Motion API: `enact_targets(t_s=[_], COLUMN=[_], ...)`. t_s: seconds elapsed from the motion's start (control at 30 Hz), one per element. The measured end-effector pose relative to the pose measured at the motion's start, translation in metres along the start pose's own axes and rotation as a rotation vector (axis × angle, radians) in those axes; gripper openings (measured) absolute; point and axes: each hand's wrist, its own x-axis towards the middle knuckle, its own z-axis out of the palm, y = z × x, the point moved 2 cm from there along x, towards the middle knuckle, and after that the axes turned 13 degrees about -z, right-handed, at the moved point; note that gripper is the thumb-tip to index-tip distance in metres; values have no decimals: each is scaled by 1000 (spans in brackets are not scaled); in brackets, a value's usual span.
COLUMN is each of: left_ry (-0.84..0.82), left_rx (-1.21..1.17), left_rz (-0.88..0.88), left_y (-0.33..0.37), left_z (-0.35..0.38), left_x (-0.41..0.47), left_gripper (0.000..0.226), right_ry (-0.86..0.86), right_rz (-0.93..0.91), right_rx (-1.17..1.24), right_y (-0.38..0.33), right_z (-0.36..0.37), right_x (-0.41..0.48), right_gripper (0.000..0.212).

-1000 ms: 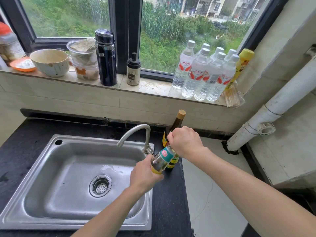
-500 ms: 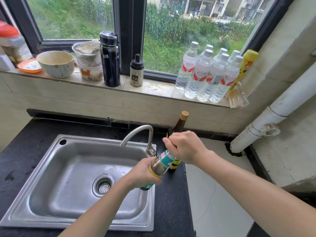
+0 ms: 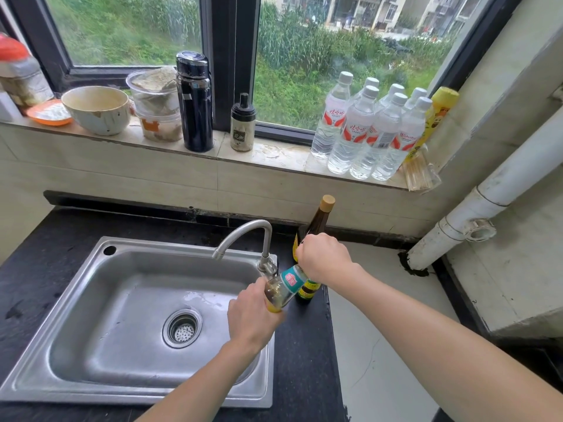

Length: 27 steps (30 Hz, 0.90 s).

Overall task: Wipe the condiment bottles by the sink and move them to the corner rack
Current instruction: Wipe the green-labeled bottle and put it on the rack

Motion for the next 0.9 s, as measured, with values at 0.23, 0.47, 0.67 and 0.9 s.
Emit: enact_targets(t_s=[0.23, 0.47, 0.67, 0.9], left_ry=[54, -758, -687, -293], left_rx=[326, -243, -90, 145], left_rz=[141, 79, 204, 403], left_y=[-17, -28, -9, 16], left_z=[5, -10, 10, 27], left_x=[11, 27, 9, -60], left_gripper=[37, 31, 30, 32], right_ry=[-270, 235, 237, 45], right_rz=[62, -362, -22, 312], right_rx=[125, 75, -12, -62], right_y=[6, -5, 18, 41], right_z=[19, 25, 34, 20], right_x=[-6, -38, -73, -137], right_gripper=[37, 48, 44, 21])
